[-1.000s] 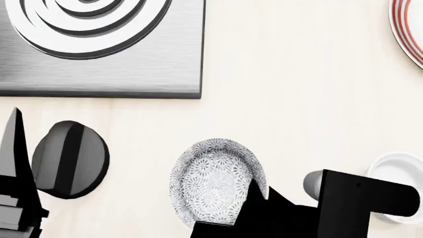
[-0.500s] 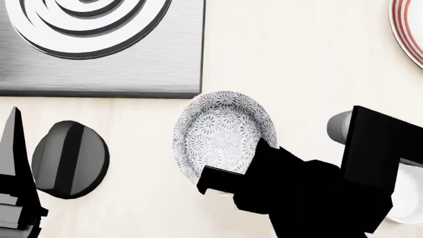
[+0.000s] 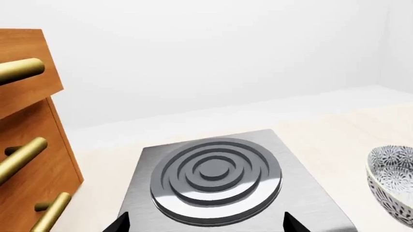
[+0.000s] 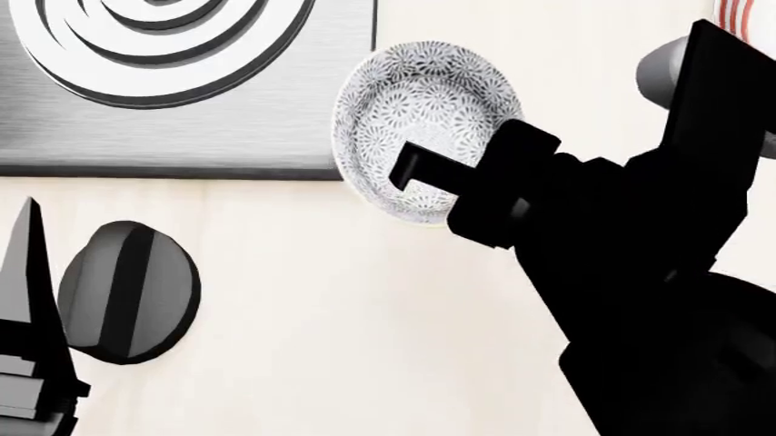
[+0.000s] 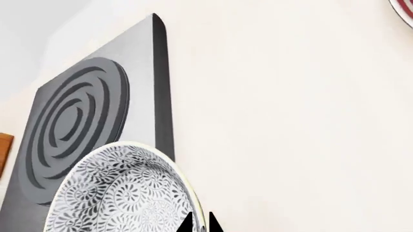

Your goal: Pick the akita bowl next to the ramekin and place it on the plate.

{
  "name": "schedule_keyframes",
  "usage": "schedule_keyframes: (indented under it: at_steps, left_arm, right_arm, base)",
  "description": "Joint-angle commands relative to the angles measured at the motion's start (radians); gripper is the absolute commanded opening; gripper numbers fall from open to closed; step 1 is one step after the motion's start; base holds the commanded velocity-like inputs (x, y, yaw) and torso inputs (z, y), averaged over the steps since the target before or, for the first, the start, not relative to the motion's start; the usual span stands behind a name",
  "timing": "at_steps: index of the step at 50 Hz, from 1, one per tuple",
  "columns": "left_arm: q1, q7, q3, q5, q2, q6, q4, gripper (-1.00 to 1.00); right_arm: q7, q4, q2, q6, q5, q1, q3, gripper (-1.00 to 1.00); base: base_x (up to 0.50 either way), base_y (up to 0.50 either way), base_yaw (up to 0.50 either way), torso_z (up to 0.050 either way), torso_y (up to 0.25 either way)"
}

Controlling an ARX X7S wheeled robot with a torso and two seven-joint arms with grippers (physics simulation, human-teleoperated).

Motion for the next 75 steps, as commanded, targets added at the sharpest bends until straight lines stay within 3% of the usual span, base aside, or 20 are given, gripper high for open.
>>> schedule_keyframes:
  at_steps: [1,20,75]
  left_arm:
    - [0.013,0.009,0.005,0.004,0.0,0.016,-0.011,1.0]
    - [0.007,0.004,-0.001,0.003,-0.009,0.014,-0.008,1.0]
    - [0.031,0.019,0.003,0.024,-0.011,0.032,-0.037,1.0]
  right_arm:
    - [-0.12,0.152,-0.033,0.081,0.12,0.029,0.067,-1.0]
    - [-0.232,0.426,-0.099,0.195,0.242,0.014,0.107,-1.0]
    - [-0.264,1.197,-0.316,0.587,0.429,0.024,0.129,-1.0]
  base:
    - [0.0,0.0,0.0,0.0,0.0]
    - [0.0,0.0,0.0,0.0,0.0]
    - [0.0,0.0,0.0,0.0,0.0]
